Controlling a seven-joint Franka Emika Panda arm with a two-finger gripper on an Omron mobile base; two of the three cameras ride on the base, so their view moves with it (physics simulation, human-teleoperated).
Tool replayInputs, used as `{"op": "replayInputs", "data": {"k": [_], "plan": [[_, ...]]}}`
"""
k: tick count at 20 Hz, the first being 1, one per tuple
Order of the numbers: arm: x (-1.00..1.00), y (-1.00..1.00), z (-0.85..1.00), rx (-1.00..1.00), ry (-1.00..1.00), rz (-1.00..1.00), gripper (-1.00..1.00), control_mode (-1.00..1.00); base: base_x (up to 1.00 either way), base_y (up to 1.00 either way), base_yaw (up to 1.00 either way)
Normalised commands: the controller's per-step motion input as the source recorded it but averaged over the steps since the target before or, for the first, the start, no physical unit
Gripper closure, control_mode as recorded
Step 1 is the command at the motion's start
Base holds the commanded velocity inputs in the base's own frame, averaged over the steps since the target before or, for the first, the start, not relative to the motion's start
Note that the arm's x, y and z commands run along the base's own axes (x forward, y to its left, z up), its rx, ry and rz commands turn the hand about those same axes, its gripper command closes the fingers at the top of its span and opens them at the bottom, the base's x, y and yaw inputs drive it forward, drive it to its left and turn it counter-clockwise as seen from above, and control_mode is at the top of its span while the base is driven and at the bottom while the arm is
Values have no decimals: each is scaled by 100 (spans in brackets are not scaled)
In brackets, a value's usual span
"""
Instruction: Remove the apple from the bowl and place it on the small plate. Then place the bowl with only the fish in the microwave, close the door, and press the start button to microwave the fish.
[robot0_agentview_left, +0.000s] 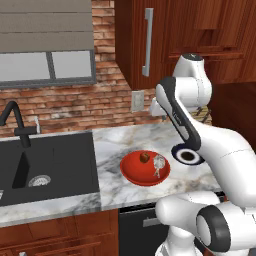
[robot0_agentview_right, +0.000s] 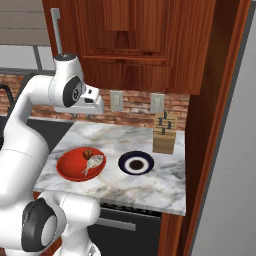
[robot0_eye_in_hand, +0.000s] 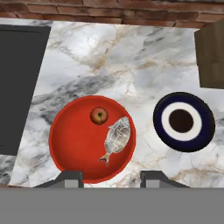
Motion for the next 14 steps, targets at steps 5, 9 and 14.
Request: {"op": "replayInputs", "data": {"k": [5,9,14], "plan": [[-14,0,-24,-1,-3,-2,-100,-100,0,0,0],[-2,4,-82,-1,6,-10,-100,-100,0,0,0],[0,14,-93,-1,22,-12,-100,-100,0,0,0]]}}
